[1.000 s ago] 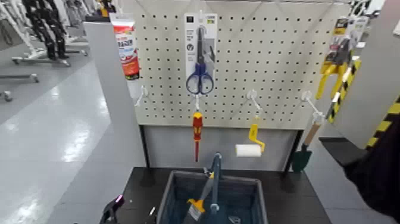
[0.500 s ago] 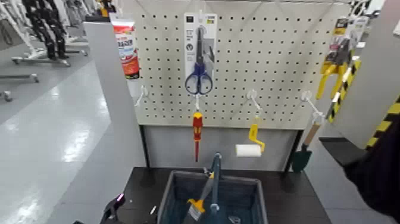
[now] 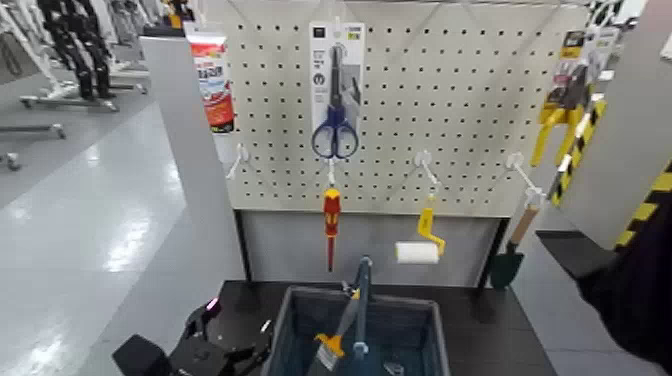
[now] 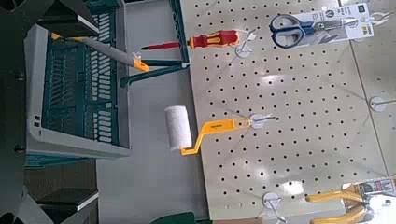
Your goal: Put the blue scissors into the crate.
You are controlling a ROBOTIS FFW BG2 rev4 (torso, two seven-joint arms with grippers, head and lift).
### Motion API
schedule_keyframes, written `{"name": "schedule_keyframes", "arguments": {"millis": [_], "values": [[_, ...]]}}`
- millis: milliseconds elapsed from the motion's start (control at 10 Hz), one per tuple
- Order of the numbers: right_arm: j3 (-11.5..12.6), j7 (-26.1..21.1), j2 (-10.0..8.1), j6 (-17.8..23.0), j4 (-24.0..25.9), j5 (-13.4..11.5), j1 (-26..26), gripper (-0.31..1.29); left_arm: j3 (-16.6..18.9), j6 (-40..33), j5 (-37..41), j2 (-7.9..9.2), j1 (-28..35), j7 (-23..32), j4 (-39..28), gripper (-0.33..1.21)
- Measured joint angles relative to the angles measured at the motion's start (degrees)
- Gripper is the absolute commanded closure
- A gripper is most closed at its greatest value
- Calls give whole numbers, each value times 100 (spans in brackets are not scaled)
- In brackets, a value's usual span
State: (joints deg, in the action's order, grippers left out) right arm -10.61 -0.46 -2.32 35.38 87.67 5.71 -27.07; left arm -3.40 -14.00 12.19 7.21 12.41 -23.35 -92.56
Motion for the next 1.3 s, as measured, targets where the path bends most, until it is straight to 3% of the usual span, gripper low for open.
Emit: {"name": "schedule_keyframes", "arguments": {"millis": [600,1300], "values": [[-6,-24,14,73,-37,1,-6,9,-17,908,470,104,-692,-492,-295,18],[-46,-15,48,83,-74,1,23,9,-15,1565,991,371,-1571,-1155,-386,21]]}}
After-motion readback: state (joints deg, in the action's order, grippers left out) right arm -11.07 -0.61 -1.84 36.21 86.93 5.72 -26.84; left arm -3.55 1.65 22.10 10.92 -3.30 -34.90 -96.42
